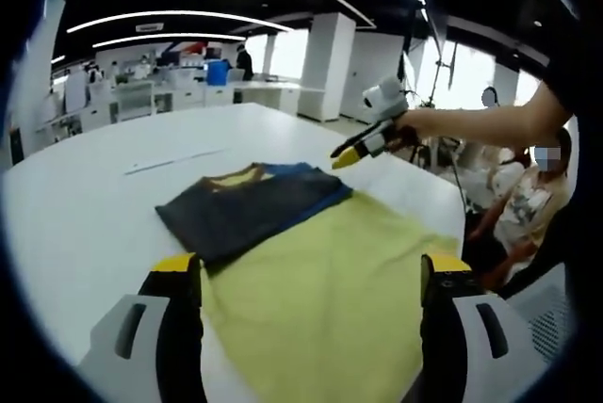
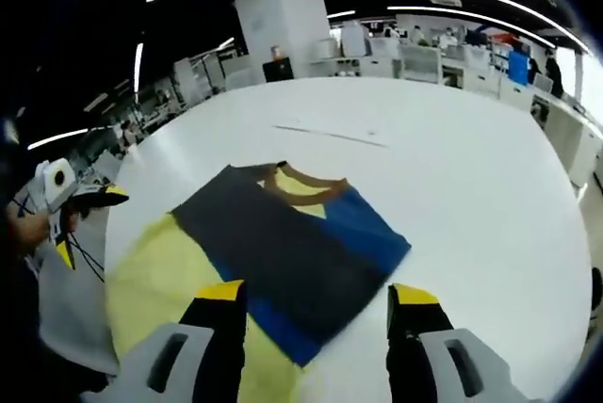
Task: Fold the garment on the visible template until the final outline fits inside the template.
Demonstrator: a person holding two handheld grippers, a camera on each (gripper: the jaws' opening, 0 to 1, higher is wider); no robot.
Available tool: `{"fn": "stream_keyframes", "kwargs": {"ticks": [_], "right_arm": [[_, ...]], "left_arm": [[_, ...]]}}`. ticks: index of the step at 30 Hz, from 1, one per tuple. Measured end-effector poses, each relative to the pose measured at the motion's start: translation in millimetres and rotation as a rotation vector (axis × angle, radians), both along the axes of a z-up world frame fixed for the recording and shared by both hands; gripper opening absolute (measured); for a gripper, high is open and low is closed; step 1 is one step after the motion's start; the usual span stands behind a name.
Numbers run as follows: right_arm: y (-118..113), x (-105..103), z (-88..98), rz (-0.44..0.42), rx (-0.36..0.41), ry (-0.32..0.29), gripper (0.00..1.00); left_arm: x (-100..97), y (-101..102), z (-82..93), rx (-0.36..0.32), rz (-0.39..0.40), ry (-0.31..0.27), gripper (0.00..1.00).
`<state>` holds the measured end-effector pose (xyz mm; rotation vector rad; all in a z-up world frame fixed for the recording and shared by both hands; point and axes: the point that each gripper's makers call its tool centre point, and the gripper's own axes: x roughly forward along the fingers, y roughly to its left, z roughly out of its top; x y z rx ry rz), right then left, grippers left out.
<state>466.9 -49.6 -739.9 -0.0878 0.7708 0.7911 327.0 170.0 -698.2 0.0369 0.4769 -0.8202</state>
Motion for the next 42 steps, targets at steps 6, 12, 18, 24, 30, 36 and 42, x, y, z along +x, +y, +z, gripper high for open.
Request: {"fn": "stream_keyframes", "kwargs": {"ticks": [6, 12, 18, 24, 30, 36, 42], "right_arm": [[18, -39, 18.5, 0.071, 0.032, 0.004, 0.72], [29, -79, 27.4, 0.138, 0.041, 0.009, 0.76], [27, -119, 20.2, 0.208, -0.017, 0.024, 0.78], [23, -153, 7.5, 0.245, -0.051, 0.059, 0.76], [18, -181, -5.3, 0.261, -0.079, 0.087, 0.74], [16, -206, -15.3, 0.306, -0.126, 0.099, 0.71], [9, -226, -29.2, 0.389, -0.210, 0.097, 0.63]], "left_arm": [[-7.2, 7, -2.1, 0.025, -0.019, 0.001, 0.94], [-21.9, 11, -6.1, 0.055, -0.059, 0.014, 0.95], [-34.1, 15, -10.2, 0.074, -0.080, 0.024, 0.93], [-48.8, 19, -18.3, 0.105, -0.111, 0.043, 0.90], [-60.5, 22, -25.5, 0.121, -0.125, 0.054, 0.85], [-74.1, 28, -42.5, 0.207, -0.176, 0.066, 0.77], [-81.4, 29, -53.1, 0.244, -0.192, 0.071, 0.72]]}}
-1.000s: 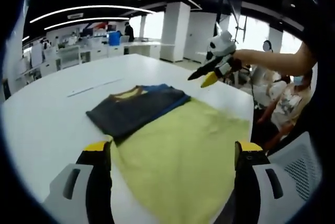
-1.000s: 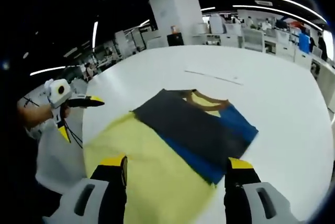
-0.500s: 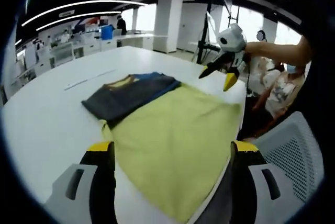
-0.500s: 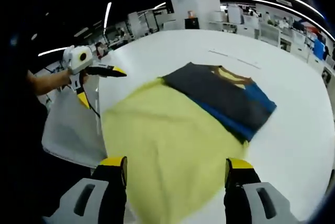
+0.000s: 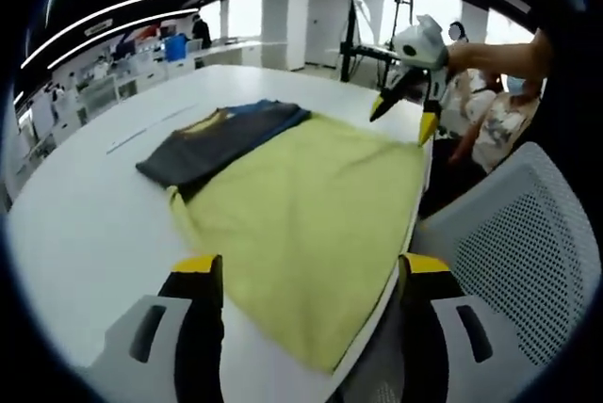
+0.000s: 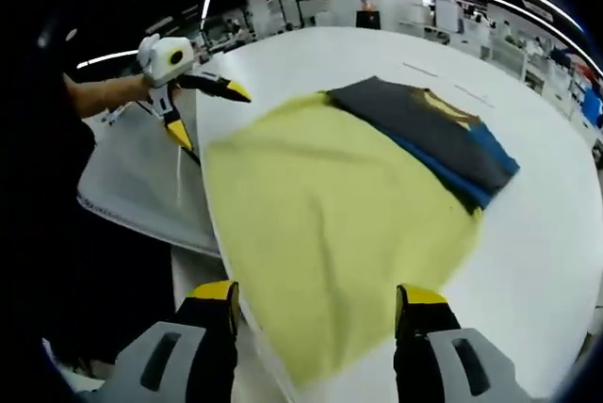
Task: Fold the garment on the visible template until the final outline fits inside the template.
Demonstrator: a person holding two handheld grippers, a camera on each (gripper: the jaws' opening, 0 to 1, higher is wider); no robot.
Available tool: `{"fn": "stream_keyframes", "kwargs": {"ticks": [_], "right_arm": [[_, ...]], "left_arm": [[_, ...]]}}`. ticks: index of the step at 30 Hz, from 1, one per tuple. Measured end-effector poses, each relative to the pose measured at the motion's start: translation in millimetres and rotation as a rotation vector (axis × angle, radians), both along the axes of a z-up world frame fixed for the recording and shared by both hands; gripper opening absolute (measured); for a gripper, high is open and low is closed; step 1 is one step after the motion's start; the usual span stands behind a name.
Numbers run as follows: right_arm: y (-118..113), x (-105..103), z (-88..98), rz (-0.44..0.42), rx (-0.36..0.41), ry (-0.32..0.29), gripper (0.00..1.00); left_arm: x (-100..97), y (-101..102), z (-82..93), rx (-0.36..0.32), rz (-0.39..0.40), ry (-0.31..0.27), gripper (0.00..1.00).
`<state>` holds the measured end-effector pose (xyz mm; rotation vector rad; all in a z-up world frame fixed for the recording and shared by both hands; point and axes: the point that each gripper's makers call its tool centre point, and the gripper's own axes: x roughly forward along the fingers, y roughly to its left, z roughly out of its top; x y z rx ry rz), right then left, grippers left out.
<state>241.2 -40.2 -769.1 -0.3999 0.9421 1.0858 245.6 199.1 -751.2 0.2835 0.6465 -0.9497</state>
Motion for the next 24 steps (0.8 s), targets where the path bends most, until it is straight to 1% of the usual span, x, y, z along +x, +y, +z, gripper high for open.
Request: {"fn": "stream_keyframes", "kwargs": {"ticks": [1, 2, 5, 9, 14, 16, 17, 19, 20, 22, 24], "right_arm": [[-1, -5, -2.1, 0.028, -0.015, -0.003, 0.62], [-1, -6, -3.2, 0.029, -0.019, -0.008, 0.61], [-3, -10, -7.3, 0.037, -0.037, -0.012, 0.58], [-8, -19, -14.7, 0.050, -0.077, -0.007, 0.54], [-17, -25, -22.9, 0.077, -0.139, -0.015, 0.47], [-22, -26, -25.9, 0.080, -0.165, -0.016, 0.45], [-23, -26, -26.4, 0.083, -0.172, -0.021, 0.45], [-24, -27, -27.4, 0.094, -0.185, -0.020, 0.44], [-25, -28, -27.8, 0.097, -0.187, -0.020, 0.43], [-26, -29, -29.1, 0.108, -0.196, -0.024, 0.41], [-27, -30, -30.9, 0.116, -0.207, -0.025, 0.39]], "left_arm": [[0.1, 1, -1.4, 0.013, 0.000, -0.010, 0.72], [-0.5, 2, -3.1, 0.023, -0.006, -0.016, 0.70], [-6.5, 5, -10.8, 0.061, -0.029, -0.009, 0.64], [-13.7, 7, -19.4, 0.106, -0.063, -0.004, 0.60], [-18.2, 9, -26.3, 0.137, -0.077, 0.008, 0.51], [-21.3, 11, -30.6, 0.164, -0.086, 0.018, 0.48], [-22.0, 12, -31.2, 0.157, -0.081, 0.025, 0.46], [-23.1, 12, -32.9, 0.149, -0.073, 0.036, 0.45], [-24.0, 12, -34.0, 0.157, -0.077, 0.035, 0.44], [-26.5, 14, -37.8, 0.195, -0.099, 0.029, 0.44], [-27.7, 14, -39.7, 0.199, -0.103, 0.034, 0.43]]}}
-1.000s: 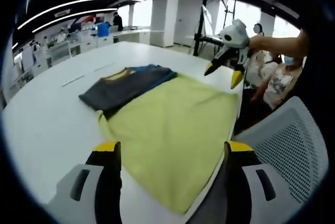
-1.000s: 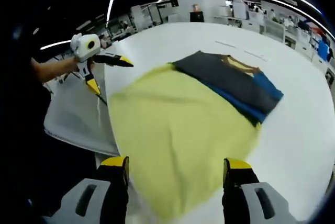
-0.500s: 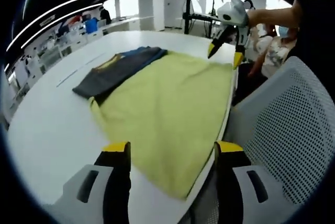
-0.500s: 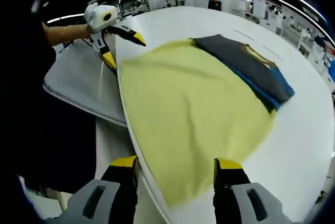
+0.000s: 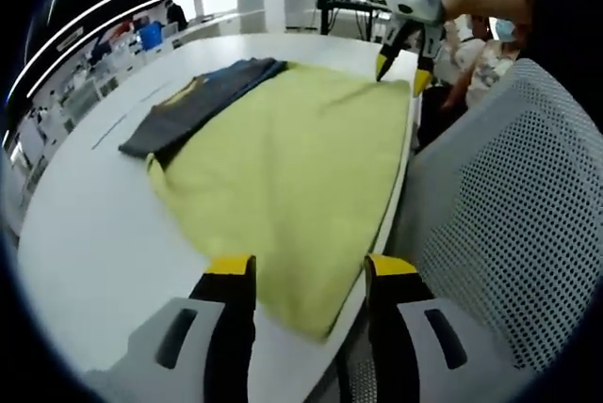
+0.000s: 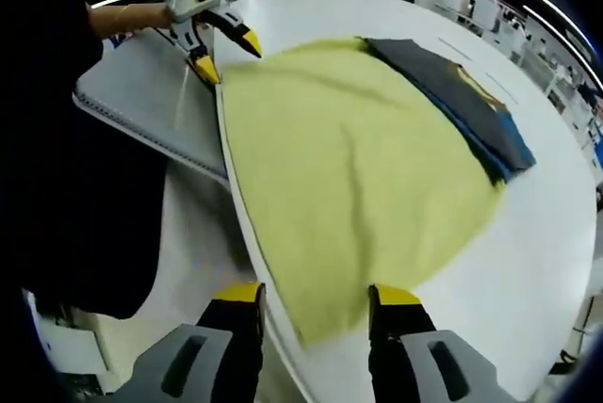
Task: Fold the garment on the visible template until the final outline fits inside the template.
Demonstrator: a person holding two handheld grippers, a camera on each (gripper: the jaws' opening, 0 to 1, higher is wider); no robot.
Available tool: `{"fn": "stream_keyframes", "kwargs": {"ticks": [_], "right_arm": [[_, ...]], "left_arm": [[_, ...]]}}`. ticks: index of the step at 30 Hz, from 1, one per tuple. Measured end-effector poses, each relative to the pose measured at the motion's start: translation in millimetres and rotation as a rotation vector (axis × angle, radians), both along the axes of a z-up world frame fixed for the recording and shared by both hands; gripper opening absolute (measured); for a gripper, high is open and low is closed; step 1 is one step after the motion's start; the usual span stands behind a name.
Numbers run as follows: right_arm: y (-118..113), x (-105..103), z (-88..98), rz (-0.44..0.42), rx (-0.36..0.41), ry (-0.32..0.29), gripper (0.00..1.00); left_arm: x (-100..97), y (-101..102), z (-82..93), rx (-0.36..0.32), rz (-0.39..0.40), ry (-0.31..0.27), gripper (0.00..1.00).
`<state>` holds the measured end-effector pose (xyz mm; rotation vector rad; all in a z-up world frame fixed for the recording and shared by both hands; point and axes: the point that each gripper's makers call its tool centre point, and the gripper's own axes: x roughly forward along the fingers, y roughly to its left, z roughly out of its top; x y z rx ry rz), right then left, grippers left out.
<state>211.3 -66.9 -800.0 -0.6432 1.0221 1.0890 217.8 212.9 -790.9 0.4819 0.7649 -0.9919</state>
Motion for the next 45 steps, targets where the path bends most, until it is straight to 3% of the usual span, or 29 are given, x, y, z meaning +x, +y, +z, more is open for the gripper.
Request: {"fn": "stream_keyframes", "kwargs": {"ticks": [9, 19, 33, 37, 39, 42, 45], "right_arm": [[-4, -3, -5.7, 0.052, -0.049, -0.027, 0.33], [-5, 1, -5.5, 0.046, -0.050, -0.039, 0.28], [-8, 13, -5.2, 0.011, -0.052, -0.068, 0.09], [-10, 20, -5.3, 0.012, -0.066, -0.106, 0.01], [-9, 20, -5.3, 0.009, -0.065, -0.101, 0.00], [-10, 20, -5.0, 0.007, -0.060, -0.103, 0.00], [-11, 21, -4.6, -0.022, -0.042, -0.093, 0.00]], "left_arm": [[-6.5, 1, -11.8, 0.059, -0.040, 0.007, 0.38], [-4.9, 1, -11.0, 0.037, -0.025, 0.033, 0.36], [1.6, 2, -10.6, 0.051, -0.012, 0.029, 0.26], [1.7, 1, -10.6, 0.064, -0.006, 0.033, 0.22], [1.4, 1, -10.7, 0.076, -0.005, 0.029, 0.18], [4.2, 5, -10.9, 0.131, -0.027, -0.015, 0.03], [4.7, 4, -10.7, 0.132, -0.022, -0.010, 0.03]]}}
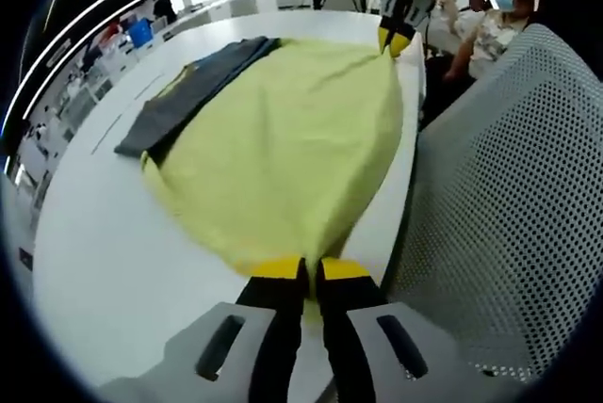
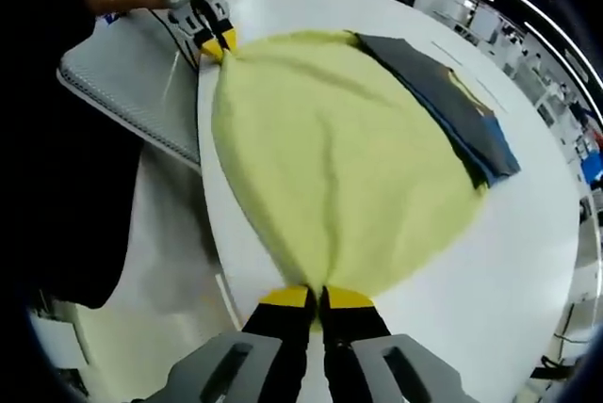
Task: Fold the garment on the visible template until the final outline fits inside the template.
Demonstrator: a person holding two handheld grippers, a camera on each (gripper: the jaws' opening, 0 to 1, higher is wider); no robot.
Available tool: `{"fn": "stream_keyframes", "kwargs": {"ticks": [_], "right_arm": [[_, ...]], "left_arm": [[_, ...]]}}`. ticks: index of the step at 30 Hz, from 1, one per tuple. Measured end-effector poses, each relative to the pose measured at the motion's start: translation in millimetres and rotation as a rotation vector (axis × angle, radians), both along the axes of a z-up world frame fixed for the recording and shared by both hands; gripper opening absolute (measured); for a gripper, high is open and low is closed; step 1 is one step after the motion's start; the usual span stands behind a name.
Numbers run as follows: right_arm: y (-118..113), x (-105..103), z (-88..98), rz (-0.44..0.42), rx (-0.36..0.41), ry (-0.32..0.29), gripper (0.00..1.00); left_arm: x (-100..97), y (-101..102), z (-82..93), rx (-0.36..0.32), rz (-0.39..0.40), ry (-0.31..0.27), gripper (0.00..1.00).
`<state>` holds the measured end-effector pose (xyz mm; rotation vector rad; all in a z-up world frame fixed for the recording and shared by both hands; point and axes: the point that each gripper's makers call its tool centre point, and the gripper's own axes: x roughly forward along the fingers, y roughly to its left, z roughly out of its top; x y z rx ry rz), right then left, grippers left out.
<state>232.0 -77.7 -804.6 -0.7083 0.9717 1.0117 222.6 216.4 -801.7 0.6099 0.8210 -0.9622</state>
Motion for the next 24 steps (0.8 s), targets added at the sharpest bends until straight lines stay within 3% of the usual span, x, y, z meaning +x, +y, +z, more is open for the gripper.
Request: {"fn": "stream_keyframes", "kwargs": {"ticks": [7, 24], "right_arm": [[-1, 0, 6.6, -0.044, 0.024, 0.008, 0.00], [1, 12, 48.5, -0.176, 0.102, -0.022, 0.00]], "left_arm": [[-0.4, 2, 3.8, 0.002, 0.018, 0.008, 0.02], [5.4, 4, 42.5, 0.002, 0.113, 0.042, 0.01]]}}
